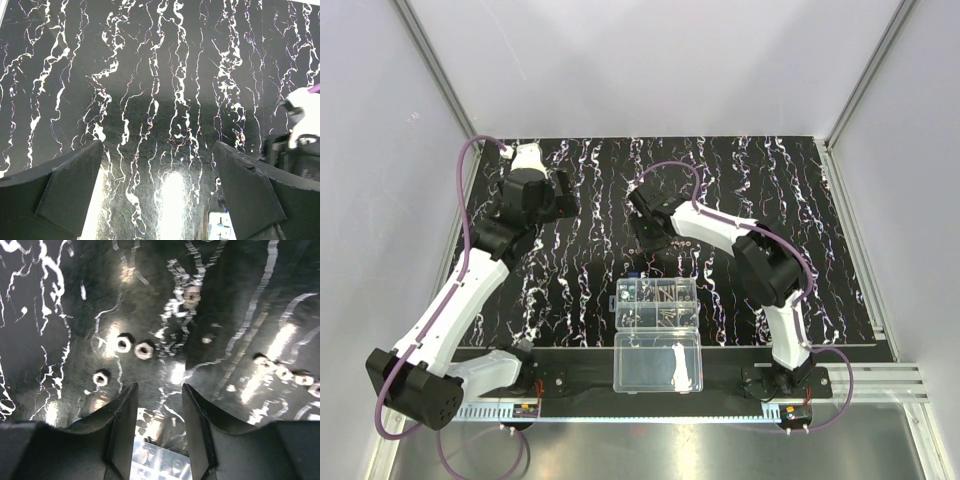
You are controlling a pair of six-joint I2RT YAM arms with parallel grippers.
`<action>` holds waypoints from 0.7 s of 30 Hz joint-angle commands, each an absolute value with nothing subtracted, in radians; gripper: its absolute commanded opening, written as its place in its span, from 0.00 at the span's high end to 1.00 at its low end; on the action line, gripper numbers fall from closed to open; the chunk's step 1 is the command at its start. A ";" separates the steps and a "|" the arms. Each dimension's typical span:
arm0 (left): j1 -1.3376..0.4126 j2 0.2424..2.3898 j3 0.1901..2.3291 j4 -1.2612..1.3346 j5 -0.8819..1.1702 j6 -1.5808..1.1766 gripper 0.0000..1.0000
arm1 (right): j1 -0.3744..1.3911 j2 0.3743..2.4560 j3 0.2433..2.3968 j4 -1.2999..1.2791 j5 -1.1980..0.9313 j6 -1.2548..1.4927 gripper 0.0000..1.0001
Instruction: Sort the screws and nuts into containers
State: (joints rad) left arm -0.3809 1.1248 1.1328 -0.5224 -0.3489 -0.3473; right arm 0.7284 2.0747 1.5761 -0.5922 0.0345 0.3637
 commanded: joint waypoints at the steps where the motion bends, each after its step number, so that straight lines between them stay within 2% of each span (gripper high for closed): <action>1: -0.377 1.114 1.167 -0.482 -0.370 -0.336 0.01 | 0.755 2.100 1.653 -0.595 0.021 0.336 0.53; 21: -0.377 1.106 1.166 -0.480 -0.374 -0.334 0.01 | 0.784 2.240 1.744 -0.653 0.127 0.282 0.57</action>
